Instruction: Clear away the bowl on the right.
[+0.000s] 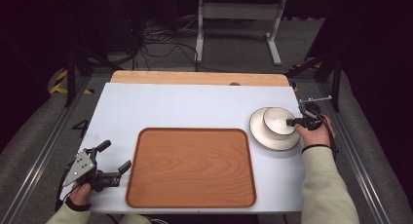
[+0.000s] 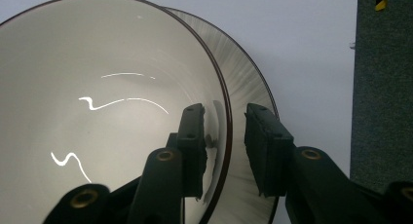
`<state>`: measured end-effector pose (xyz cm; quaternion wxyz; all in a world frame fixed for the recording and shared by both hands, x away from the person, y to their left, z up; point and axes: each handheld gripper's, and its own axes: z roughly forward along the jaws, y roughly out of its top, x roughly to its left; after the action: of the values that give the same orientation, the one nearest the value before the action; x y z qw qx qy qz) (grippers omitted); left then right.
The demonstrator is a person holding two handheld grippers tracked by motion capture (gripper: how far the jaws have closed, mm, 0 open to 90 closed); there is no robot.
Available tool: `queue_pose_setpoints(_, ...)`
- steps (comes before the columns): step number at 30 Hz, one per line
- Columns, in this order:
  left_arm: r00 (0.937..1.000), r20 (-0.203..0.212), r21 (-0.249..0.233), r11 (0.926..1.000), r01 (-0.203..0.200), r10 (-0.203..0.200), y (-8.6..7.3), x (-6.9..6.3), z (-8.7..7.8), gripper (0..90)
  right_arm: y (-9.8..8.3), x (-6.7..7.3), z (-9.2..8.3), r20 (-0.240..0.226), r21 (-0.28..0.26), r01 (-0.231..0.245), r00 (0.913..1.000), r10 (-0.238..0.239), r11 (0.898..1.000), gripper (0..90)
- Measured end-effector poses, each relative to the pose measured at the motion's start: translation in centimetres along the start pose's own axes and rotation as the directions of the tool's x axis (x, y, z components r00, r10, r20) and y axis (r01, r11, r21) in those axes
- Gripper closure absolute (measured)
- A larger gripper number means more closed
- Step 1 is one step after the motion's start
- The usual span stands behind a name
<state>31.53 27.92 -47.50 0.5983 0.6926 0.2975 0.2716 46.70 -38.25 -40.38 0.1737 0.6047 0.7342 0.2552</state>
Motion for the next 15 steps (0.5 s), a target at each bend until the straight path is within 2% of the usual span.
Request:
queue_pose_setpoints(2,1.0000,0.001,0.001,1.0000,0.000,0.000,0.01,0.01,-0.01,0.2,0.06,0.13,0.02,0.004,0.005,-0.009,0.9999,0.009,1.000,70.3)
queue_pose_setpoints(5,1.0000,0.002,0.002,1.0000,0.000,0.000,0.00,0.01,-0.01,0.2,0.08,0.20,0.01,-0.001,0.018,-0.054,0.9985,0.054,0.998,74.5)
queue_pose_setpoints(7,1.0000,0.002,0.002,1.0000,0.000,0.000,0.01,0.01,-0.01,0.2,0.14,0.35,0.03,-0.005,0.027,-0.064,0.9979,0.064,0.998,78.7)
queue_pose_setpoints(12,1.0000,0.001,0.001,1.0000,-0.001,0.001,0.00,0.01,-0.01,0.2,0.49,0.68,0.00,0.016,0.056,-0.085,0.9963,0.084,0.995,80.2)
queue_pose_setpoints(15,1.0000,0.002,0.002,1.0000,-0.001,0.001,0.00,0.01,-0.01,0.2,0.59,0.57,-0.16,0.009,0.066,-0.139,0.9903,0.139,0.988,82.1)
